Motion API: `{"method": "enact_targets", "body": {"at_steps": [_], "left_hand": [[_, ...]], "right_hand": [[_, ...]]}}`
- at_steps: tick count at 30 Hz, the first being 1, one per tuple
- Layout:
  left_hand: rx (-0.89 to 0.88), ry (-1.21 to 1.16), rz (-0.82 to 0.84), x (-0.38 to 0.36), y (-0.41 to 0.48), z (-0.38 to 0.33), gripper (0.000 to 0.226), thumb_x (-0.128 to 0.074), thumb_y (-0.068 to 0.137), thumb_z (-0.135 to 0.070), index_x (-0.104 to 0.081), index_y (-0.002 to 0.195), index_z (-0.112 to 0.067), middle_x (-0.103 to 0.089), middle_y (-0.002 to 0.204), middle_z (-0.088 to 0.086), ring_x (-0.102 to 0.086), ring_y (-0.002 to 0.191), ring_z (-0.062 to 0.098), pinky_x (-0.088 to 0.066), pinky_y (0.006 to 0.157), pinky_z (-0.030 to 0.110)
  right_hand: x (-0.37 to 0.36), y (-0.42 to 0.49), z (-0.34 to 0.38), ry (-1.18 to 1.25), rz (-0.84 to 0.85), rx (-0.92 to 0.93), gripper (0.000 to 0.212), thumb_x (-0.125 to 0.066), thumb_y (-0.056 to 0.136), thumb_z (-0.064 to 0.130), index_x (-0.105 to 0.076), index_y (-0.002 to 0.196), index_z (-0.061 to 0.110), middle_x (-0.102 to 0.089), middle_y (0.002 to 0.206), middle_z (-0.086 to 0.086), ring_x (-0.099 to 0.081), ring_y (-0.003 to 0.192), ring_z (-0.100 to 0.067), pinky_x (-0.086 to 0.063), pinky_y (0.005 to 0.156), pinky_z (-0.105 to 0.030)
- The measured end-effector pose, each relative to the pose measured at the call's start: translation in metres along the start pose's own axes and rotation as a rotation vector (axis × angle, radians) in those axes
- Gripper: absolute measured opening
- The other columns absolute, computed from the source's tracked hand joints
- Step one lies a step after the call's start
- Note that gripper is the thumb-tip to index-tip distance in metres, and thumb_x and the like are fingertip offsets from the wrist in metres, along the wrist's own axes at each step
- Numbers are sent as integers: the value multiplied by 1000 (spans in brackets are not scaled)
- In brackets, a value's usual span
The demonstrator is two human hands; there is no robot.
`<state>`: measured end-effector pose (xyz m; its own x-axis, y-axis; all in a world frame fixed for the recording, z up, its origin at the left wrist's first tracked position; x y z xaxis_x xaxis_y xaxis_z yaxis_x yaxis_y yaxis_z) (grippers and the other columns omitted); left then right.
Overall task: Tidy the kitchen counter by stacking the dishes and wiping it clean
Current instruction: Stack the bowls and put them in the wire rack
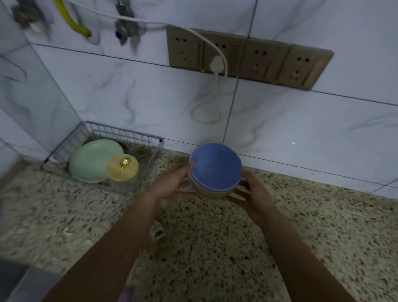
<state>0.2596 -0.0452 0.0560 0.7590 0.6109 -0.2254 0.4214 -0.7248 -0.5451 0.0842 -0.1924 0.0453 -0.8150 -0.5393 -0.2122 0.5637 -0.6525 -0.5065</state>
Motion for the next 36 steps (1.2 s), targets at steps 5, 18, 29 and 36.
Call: {"method": "enact_targets", "body": {"at_steps": [5,18,29,36], "left_hand": [[-113,24,-41,40,-23,-42,41,-66,95,-52,-67,127,-26,-74,125,-2,-71,114,22,-62,89,50],[-304,-41,-348,165,-97,-144,53,-68,89,-60,-68,126,-21,-72,124,-3,-66,118,17,-64,83,44],[-297,-198,-537,278,-103,-136,41,-61,97,-55,-70,126,-28,-71,122,-1,-65,116,20,-61,93,48],[-209,-361,-589,329,-68,-84,34,-57,103,-43,-67,124,-19,-66,116,9,-66,104,27,-61,86,48]], "right_hand": [[-57,-3,17,18,48,29,31,-60,100,45,-69,123,26,-69,125,-7,-70,111,-33,-58,95,-56],[-235,19,88,-102,329,67,29,-61,101,38,-67,124,21,-70,120,-11,-70,110,-34,-61,91,-50],[-383,86,63,-281,582,-75,28,-64,99,36,-63,120,18,-66,109,-12,-69,103,-33,-58,94,-49],[-424,141,4,-477,675,-230,50,-67,95,43,-60,135,15,-63,132,-19,-66,117,-37,-56,100,-50]]}}
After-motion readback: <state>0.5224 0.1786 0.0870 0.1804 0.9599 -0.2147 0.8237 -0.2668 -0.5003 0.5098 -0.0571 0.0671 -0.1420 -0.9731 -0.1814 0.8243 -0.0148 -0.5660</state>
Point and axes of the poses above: each hand's wrist, its own y-axis towards the middle knuckle, its own x-axis out of the back of the hand, z = x × y, the point moved 8 cm from there along y, towards the middle knuckle
